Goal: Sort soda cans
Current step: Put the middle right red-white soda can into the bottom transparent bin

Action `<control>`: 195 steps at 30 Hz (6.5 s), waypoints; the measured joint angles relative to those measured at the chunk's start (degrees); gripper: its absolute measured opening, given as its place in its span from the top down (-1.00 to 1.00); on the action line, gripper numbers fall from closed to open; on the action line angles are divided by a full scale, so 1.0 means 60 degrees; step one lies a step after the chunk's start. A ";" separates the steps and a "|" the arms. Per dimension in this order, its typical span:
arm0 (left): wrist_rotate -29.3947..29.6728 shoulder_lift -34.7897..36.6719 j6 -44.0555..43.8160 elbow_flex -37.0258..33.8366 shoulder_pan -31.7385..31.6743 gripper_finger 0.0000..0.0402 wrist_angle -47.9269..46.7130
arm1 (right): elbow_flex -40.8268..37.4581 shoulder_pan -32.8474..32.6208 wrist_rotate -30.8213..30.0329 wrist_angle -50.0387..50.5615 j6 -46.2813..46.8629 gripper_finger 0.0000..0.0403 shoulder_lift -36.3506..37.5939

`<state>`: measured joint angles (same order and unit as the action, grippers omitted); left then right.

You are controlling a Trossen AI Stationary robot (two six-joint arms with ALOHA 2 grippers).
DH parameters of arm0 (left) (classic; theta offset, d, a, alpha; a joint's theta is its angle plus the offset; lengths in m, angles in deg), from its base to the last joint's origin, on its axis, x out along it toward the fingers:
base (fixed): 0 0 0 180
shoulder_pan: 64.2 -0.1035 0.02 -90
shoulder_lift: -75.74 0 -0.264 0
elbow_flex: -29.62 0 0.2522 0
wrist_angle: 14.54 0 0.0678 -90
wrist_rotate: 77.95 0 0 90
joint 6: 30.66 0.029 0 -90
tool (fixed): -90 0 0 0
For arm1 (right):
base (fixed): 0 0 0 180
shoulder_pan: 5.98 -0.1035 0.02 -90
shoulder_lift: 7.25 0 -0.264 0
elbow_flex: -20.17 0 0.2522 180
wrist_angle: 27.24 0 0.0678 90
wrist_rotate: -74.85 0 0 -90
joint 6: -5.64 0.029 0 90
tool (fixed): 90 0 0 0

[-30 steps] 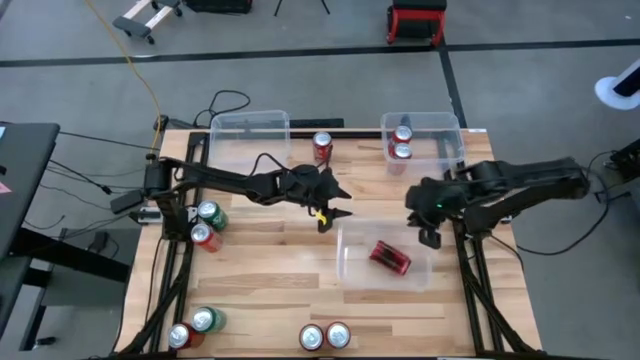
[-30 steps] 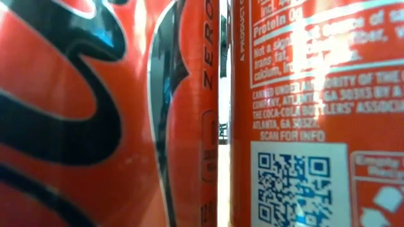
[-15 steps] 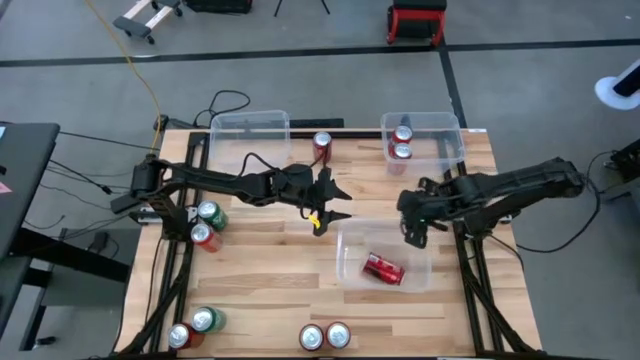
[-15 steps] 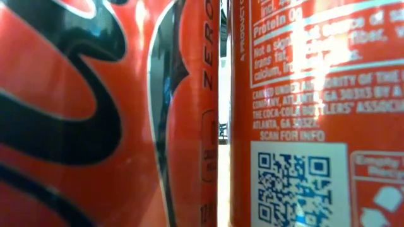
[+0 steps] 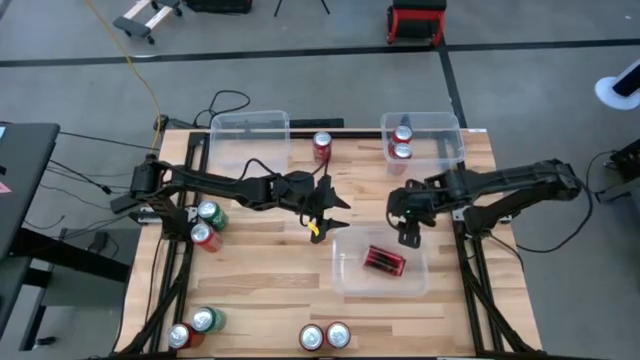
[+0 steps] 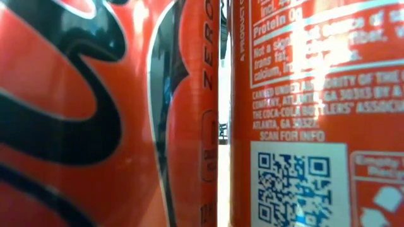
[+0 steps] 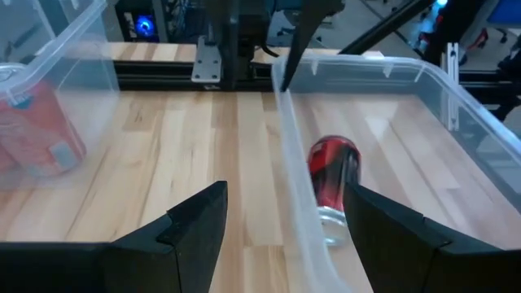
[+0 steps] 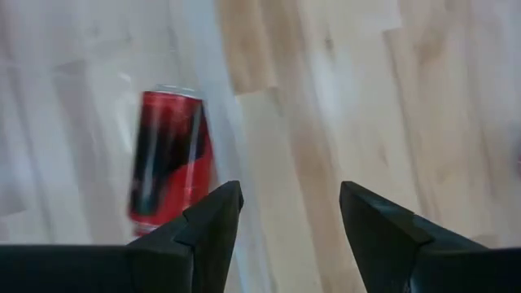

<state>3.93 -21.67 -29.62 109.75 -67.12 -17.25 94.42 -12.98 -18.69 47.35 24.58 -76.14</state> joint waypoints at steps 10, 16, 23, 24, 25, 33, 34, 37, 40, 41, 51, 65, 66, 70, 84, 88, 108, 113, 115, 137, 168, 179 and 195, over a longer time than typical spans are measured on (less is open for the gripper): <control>0.0154 0.0000 0.0001 0.0000 0.0001 -0.19 -0.0102 | -0.0004 -0.0342 0.0708 -0.0110 -0.0065 -0.16 -0.0301; 0.0164 0.0004 -0.0005 0.0000 0.0001 -0.19 -0.0022 | -0.0004 -0.0155 0.0616 -0.0084 -0.0525 0.09 -0.1342; 0.0194 0.0004 -0.0041 0.0000 0.0001 -0.19 -0.0313 | 0.0014 -0.0202 0.0626 -0.0217 -0.0955 0.84 -0.1603; 0.0201 0.0004 -0.0040 0.0000 0.0001 -0.19 -0.0306 | 0.0014 -0.0207 0.0420 -0.0215 -0.0918 0.84 -0.1573; 0.0211 0.0004 -0.0040 0.0000 0.0001 -0.19 -0.0306 | 0.0011 -0.0241 0.0183 -0.0198 -0.0855 0.84 -0.1523; 0.0219 0.0004 -0.0051 0.0000 0.0001 -0.19 -0.0269 | 0.0029 -0.0880 -0.2415 0.0304 -0.0641 0.84 -0.0955; 0.0220 0.0004 -0.0071 0.0000 0.0001 -0.19 -0.0226 | 0.0033 -0.0988 -0.2733 0.0451 -0.0687 0.84 -0.0887; 0.0219 0.0015 -0.0076 0.0000 0.0001 -0.19 -0.0150 | 0.0121 -0.1356 -0.3797 0.0981 -0.0663 0.84 -0.0814; 0.0223 0.0015 -0.0080 0.0000 -0.0003 -0.19 -0.0085 | 0.0444 -0.1719 -0.4968 0.1835 -0.0486 0.84 -0.0854; 0.0223 0.0015 -0.0101 0.0003 -0.0003 -0.19 -0.0084 | 0.0564 -0.1867 -0.5372 0.2115 -0.0456 0.84 -0.0887; 0.0484 0.0243 -0.0117 0.0000 0.0037 -0.19 -0.0221 | 0.0759 -0.2739 -0.7186 0.2864 -0.0323 0.84 -0.1241; 0.0964 -0.0018 0.0011 -0.0017 0.0567 -0.19 -0.0389 | 0.0787 -0.3313 -0.7511 0.2946 0.1688 0.57 -0.3910; 0.1096 -0.0028 0.0057 -0.0021 0.0612 -0.19 -0.0429 | 0.0776 -0.3378 -0.7490 0.2952 0.1873 0.51 -0.3913; 0.1573 -0.0007 0.0036 -0.0013 0.0700 -0.19 -0.0665 | 0.0755 -0.3765 -0.7291 0.2885 0.2895 0.33 -0.3582; 0.2289 -0.0015 -0.0034 -0.0018 0.1006 -0.19 -0.0672 | 0.0814 -0.4772 -0.7949 0.3403 0.4343 0.86 -0.4639; 0.2918 -0.0034 -0.0034 -0.0018 0.1345 -0.19 -0.0685 | 0.0819 -0.5031 -0.8788 0.4863 0.5371 0.86 -0.5558; 0.4617 -0.0025 0.0211 -0.0036 0.1975 -0.19 -0.0751 | 0.1052 -0.5255 -1.0681 0.4668 0.2607 0.86 -0.4789; 0.5693 0.0068 0.0495 -0.0036 0.2024 -0.19 -0.0661 | 0.1264 -0.5145 -1.1229 0.4846 0.1717 0.86 -0.4078; 0.5900 0.0229 0.0658 -0.0033 0.2030 -0.19 -0.0624 | 0.1409 -0.5089 -1.1544 0.4888 0.1424 0.86 -0.3904; 0.9791 0.0262 0.5203 -0.0015 0.2952 0.80 0.0541 | 0.1834 -0.4632 -1.2296 0.4611 0.0897 0.85 -0.3760; 0.8831 -0.0055 0.1919 -0.0029 0.3019 0.80 -0.1229 | 0.1843 -0.4349 -0.8237 0.2623 0.1957 0.85 -0.4248; 0.8678 -0.0022 0.1736 -0.0018 0.2857 0.54 -0.0540 | 0.2554 -0.3906 -0.6335 0.2729 0.2498 0.85 -0.3261; 0.8346 0.0141 0.2296 -0.0022 0.2882 0.53 0.0312 | 0.2191 -0.2638 -0.2101 0.2608 0.4390 0.85 -0.0339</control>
<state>54.01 -20.82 -15.84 109.62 -49.83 -15.38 107.56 -28.80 -31.29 62.99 50.92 -78.18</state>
